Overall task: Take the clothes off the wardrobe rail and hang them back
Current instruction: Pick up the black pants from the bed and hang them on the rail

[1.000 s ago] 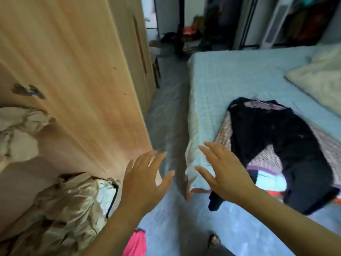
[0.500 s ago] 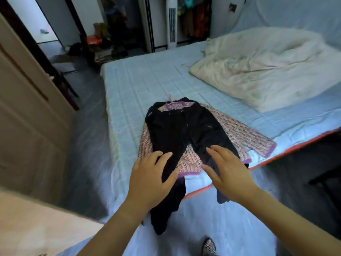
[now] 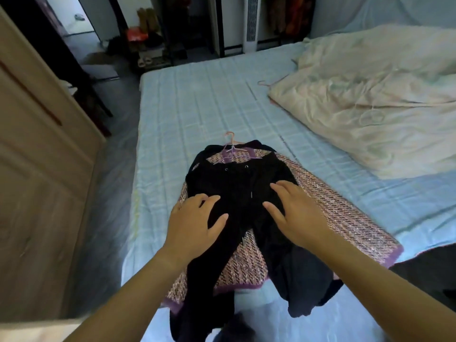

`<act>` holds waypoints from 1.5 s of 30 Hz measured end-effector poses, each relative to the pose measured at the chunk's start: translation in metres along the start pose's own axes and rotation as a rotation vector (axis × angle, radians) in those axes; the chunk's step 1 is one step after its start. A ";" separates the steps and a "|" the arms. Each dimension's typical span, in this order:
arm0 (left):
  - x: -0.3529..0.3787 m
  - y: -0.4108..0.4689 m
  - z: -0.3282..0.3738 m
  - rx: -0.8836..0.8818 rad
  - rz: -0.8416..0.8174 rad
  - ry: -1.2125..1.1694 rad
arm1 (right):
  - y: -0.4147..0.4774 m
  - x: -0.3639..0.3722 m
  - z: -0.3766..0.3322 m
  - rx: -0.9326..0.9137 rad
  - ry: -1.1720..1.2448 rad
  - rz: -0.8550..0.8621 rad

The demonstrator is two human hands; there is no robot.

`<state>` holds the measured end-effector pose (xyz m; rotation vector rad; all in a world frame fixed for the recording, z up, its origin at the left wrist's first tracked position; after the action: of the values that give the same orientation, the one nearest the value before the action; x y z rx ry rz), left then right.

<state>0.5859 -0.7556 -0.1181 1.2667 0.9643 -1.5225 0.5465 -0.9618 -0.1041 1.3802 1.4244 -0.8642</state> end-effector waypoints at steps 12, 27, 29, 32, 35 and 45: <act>0.062 0.202 -0.043 -0.078 -0.093 -0.025 | 0.171 0.086 0.094 -0.007 0.017 -0.169; 0.204 0.340 -0.083 -0.327 -0.167 0.026 | 0.327 0.229 0.237 -0.047 -0.038 -0.417; 0.220 0.351 -0.089 -0.355 -0.175 0.030 | 0.331 0.246 0.258 0.018 -0.096 -0.438; 0.237 0.362 -0.096 -0.379 -0.168 0.035 | 0.331 0.265 0.281 0.078 -0.089 -0.472; 0.254 0.369 -0.098 -0.399 -0.222 0.074 | 0.329 0.279 0.290 0.035 -0.049 -0.522; 0.277 0.373 -0.101 -0.352 -0.266 0.088 | 0.332 0.285 0.293 0.026 0.124 -0.370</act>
<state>0.9537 -0.8106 -0.4145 0.9882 1.4344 -1.4213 0.9390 -1.1064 -0.4244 1.2250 1.8055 -1.0474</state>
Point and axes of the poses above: each hand's wrist, its own y-axis towards the middle knuckle, its own x-axis out of the palm, z = x × y, the point moved 7 cm from there along y, towards the middle knuckle, and after that the axes turned 9 degrees about -x, right-handed, at the moved point
